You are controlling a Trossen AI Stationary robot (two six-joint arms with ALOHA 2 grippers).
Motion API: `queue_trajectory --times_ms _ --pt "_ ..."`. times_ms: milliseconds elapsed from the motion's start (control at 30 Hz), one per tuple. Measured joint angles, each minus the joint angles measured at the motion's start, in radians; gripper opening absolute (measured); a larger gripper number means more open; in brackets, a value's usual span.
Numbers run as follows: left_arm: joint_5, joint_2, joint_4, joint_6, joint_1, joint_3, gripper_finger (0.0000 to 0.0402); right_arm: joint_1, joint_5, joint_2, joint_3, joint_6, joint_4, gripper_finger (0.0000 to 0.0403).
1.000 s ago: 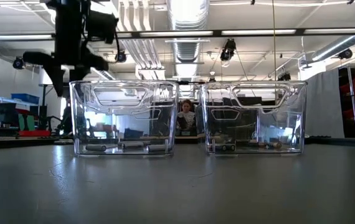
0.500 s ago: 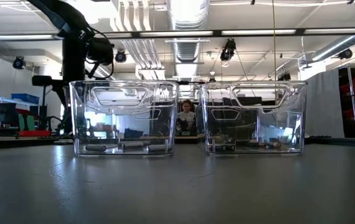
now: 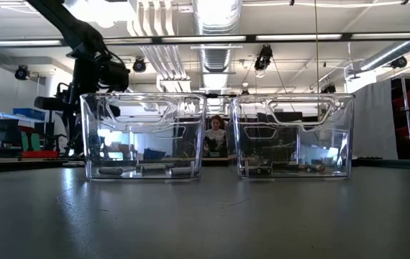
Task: Sort batteries
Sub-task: Put the white battery into the left transparent bin
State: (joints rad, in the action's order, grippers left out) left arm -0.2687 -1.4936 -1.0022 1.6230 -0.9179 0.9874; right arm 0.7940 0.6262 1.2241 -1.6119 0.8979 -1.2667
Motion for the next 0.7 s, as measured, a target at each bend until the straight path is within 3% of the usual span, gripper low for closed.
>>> queue_trajectory --times_ms 100,233,700 --pt "-0.001 -0.019 0.014 0.037 -0.006 0.000 0.0142 0.000 -0.002 -0.011 0.000 0.000 -0.004 0.0194" --pt "0.036 -0.049 0.049 -0.023 -0.051 -0.001 0.0142 -0.019 0.006 -0.032 0.000 -0.035 -0.004 0.0194" --pt "0.058 -0.074 0.101 0.064 -0.139 -0.015 0.0142 -0.226 0.001 -0.093 0.000 -0.203 -0.008 0.0194"
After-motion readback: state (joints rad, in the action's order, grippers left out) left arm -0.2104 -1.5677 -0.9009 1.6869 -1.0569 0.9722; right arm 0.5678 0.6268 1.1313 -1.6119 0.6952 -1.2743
